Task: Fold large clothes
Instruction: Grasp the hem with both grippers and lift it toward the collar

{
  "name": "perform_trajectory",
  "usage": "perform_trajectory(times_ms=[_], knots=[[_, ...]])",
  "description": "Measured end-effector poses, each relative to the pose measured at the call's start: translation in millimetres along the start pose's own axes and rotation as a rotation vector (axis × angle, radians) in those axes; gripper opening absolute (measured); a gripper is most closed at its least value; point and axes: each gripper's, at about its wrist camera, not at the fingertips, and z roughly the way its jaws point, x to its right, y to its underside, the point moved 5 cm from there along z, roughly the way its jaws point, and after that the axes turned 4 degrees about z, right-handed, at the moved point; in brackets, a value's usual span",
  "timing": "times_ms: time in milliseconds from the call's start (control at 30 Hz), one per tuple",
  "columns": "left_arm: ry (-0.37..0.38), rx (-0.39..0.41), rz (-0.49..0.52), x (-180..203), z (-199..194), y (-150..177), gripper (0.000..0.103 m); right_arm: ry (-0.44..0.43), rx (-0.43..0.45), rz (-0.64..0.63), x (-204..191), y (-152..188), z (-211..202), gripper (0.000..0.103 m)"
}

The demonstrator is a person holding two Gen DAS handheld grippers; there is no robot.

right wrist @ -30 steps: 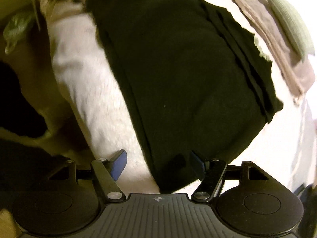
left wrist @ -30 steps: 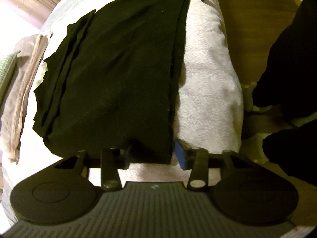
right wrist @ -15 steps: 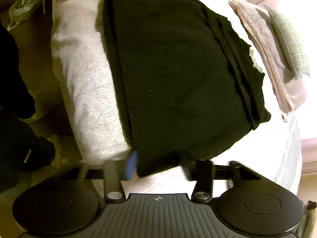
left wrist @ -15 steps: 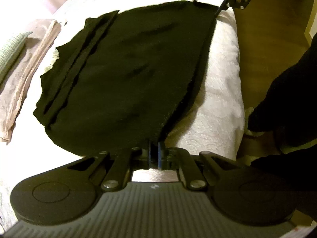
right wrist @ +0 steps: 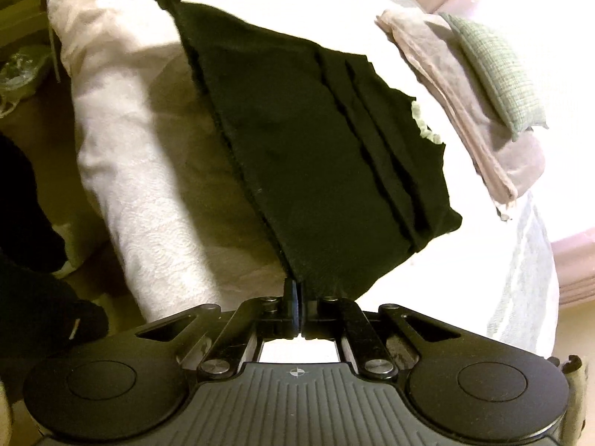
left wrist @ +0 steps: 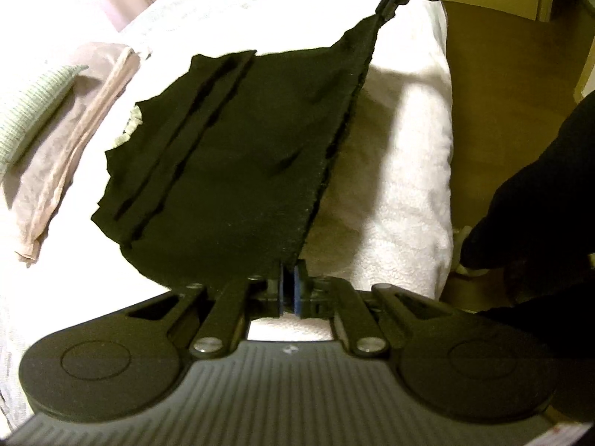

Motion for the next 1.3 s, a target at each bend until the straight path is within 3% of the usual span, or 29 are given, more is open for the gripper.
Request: perform_trajectory(times_ms=[267,500,567,600,633,833,967,1000,1033,1100,1200,1300], knots=[[-0.008,-0.007,-0.051,4,-29,2,0.0,-0.05,-0.008,0.046,-21,2,-39,0.0],[0.012,-0.051,-0.055,18,0,15,0.0,-0.024,-0.036,0.072,-41,7,-2,0.001],[0.027,-0.07,-0.033,27,9,21,0.0,-0.04,-0.034,0.077,-48,6,12,0.029],[0.036,-0.077,-0.028,31,14,25,0.0,-0.055,-0.023,0.074,-53,6,19,0.052],[0.038,-0.086,-0.026,34,19,29,0.002,-0.067,-0.012,0.064,-58,6,27,0.057],[0.053,-0.119,-0.002,49,40,48,0.011,-0.06,-0.018,-0.044,-80,11,79,0.057],[0.022,-0.096,0.038,56,46,46,0.033,-0.054,-0.016,-0.084,-78,17,94,0.057],[0.011,-0.089,0.054,57,47,45,0.037,-0.061,-0.022,-0.089,-76,19,96,0.052],[0.003,-0.079,0.075,58,50,43,0.043,-0.067,-0.031,-0.084,-74,21,97,0.041],[-0.017,-0.059,0.134,64,55,40,0.049,-0.068,-0.052,-0.077,-68,24,97,0.032],[-0.048,-0.066,0.253,73,69,41,0.055,-0.049,-0.073,-0.058,-58,27,94,0.003],[-0.061,-0.087,0.357,80,82,49,0.056,-0.048,-0.073,-0.003,-48,27,86,0.001]])
